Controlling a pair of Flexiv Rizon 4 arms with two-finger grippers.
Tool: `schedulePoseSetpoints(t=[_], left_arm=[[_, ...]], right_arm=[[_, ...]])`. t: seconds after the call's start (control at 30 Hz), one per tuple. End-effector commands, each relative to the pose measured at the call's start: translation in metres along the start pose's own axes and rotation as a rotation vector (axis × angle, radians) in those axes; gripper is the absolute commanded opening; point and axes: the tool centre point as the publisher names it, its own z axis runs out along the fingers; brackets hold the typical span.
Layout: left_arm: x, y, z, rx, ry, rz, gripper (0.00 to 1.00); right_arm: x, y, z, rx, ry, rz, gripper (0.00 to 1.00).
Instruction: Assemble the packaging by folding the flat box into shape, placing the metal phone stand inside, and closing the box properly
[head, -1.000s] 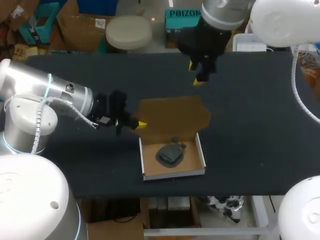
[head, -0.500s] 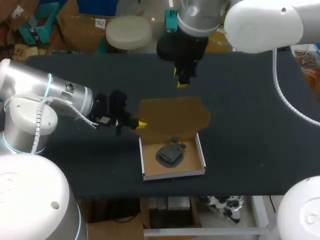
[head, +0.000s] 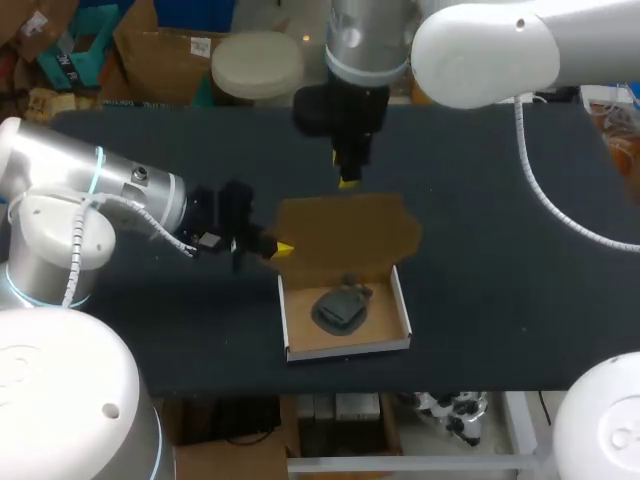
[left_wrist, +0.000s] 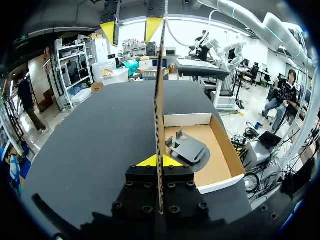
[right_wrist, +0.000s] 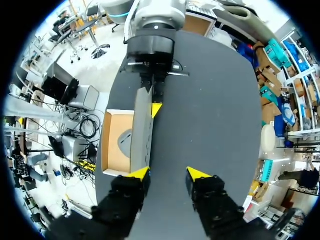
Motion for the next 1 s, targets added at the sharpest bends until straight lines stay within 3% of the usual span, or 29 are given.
schedulePoseSetpoints(t=[0.03, 1.0], left_arm=[[0.0, 0.0, 0.0, -0.001, 0.001, 0.0, 0.0], [0.0, 0.0, 0.0, -0.001, 0.001, 0.0, 0.0]], right_arm=[[0.002, 0.004, 0.001, 0.009, 0.005, -0.003, 0.48], [0.031, 0.006, 0.012, 0.008, 0.028, -0.001, 0.49]])
